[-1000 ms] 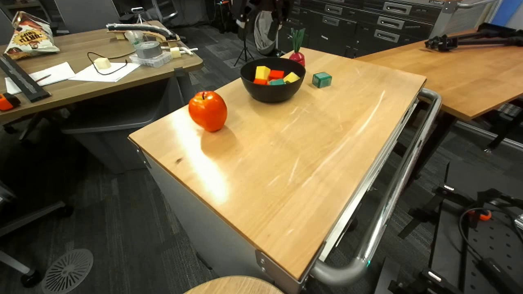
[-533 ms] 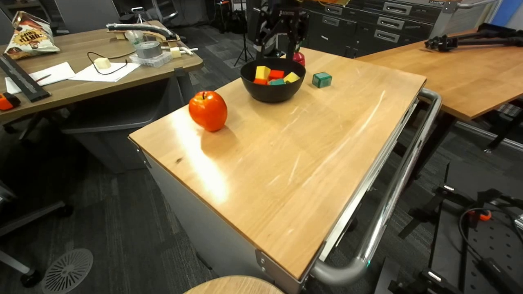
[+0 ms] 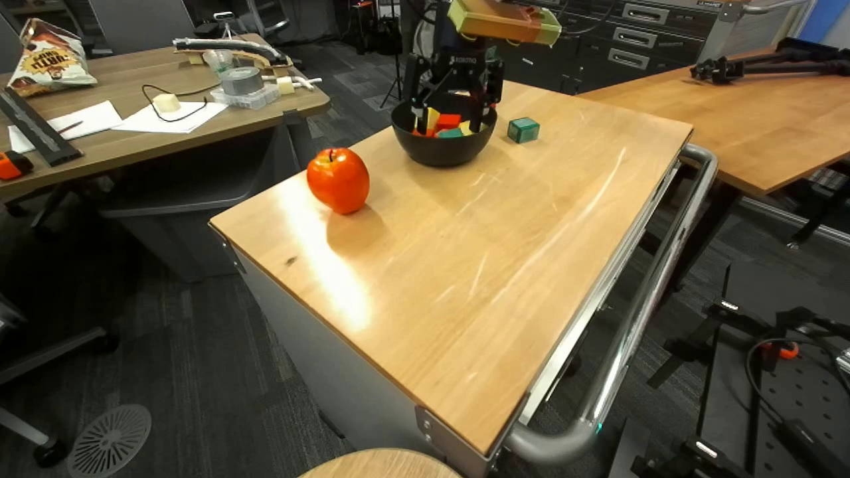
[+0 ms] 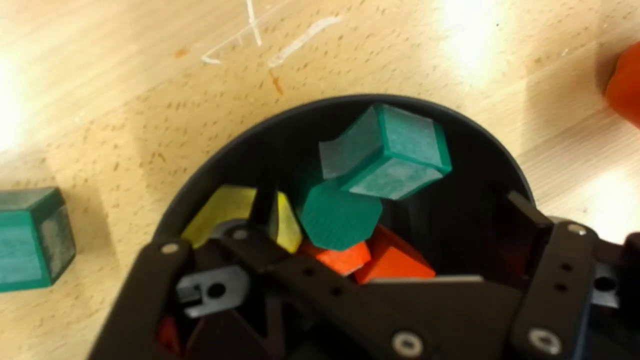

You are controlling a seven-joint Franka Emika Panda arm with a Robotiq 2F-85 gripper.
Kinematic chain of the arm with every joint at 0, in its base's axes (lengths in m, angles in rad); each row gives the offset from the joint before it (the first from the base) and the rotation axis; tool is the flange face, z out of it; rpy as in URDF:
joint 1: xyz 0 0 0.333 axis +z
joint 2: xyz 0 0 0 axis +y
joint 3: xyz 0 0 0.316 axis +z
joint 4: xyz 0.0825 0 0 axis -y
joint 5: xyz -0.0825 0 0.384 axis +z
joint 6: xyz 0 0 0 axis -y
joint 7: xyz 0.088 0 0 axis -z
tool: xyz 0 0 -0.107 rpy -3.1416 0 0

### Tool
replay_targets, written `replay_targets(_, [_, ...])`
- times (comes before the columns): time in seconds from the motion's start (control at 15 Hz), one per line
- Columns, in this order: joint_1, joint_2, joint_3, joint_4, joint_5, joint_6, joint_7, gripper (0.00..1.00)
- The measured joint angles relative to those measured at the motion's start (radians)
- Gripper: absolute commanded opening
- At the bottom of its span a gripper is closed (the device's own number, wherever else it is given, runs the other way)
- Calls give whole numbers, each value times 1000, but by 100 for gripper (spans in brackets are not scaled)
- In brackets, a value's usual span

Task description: Take most of the objects from the bowl one at a time and put them on the table, then move the apple to the right, then take the block from the bowl and put it on the table

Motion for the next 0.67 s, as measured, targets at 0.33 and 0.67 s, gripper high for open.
replay_targets(0.33, [0,42,0,31,5,-64,45,42])
replay_targets(0.67, [-2,53,-1,55,26,-94,58,15])
